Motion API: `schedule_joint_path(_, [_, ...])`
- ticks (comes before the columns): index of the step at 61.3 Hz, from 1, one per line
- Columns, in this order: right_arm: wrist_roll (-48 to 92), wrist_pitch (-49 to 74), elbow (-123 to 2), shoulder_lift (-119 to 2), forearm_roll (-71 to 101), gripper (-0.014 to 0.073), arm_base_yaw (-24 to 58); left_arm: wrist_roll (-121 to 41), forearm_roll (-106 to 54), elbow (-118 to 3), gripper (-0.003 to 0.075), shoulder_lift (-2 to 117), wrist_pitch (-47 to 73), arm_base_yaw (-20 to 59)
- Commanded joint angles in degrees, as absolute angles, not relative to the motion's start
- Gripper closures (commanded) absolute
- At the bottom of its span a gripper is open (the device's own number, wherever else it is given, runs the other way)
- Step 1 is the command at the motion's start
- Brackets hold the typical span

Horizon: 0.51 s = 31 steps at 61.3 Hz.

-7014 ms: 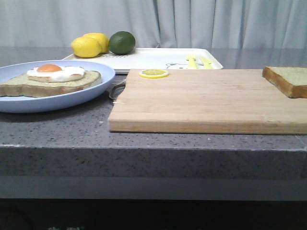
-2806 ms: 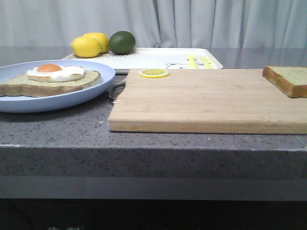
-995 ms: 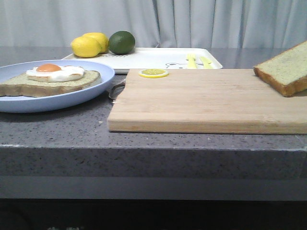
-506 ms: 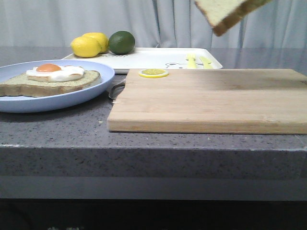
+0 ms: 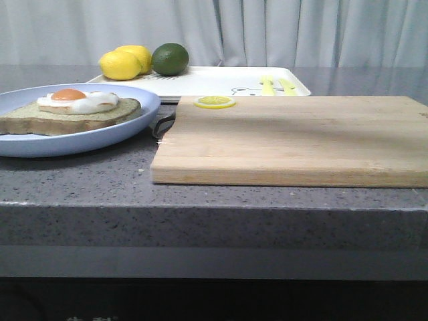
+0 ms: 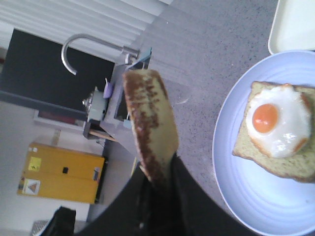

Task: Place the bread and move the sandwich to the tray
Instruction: 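Carry the bread slice with the right gripper over the egg toast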

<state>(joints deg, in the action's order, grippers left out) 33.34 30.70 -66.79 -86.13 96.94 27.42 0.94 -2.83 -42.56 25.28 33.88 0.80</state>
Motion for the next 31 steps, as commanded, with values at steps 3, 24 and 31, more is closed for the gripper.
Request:
schedule_joint_path(3, [40.4, 23.7, -69.2, -86.9, 110.6, 0.0632, 31.6, 1.3, -3.2, -44.1, 0.0176, 26.1, 29.2, 0.7])
schedule_joint_path(24, [31.4, 22.1, -80.0, -97.2, 110.6, 0.0632, 36.8, 1.3, -3.4, -44.1, 0.0176, 26.1, 29.2, 0.7])
schedule_joint_path(31, [28.1, 19.0, -82.0, -100.0, 110.6, 0.0632, 38.2, 1.3, -3.4, -44.1, 0.0176, 26.1, 29.2, 0.7])
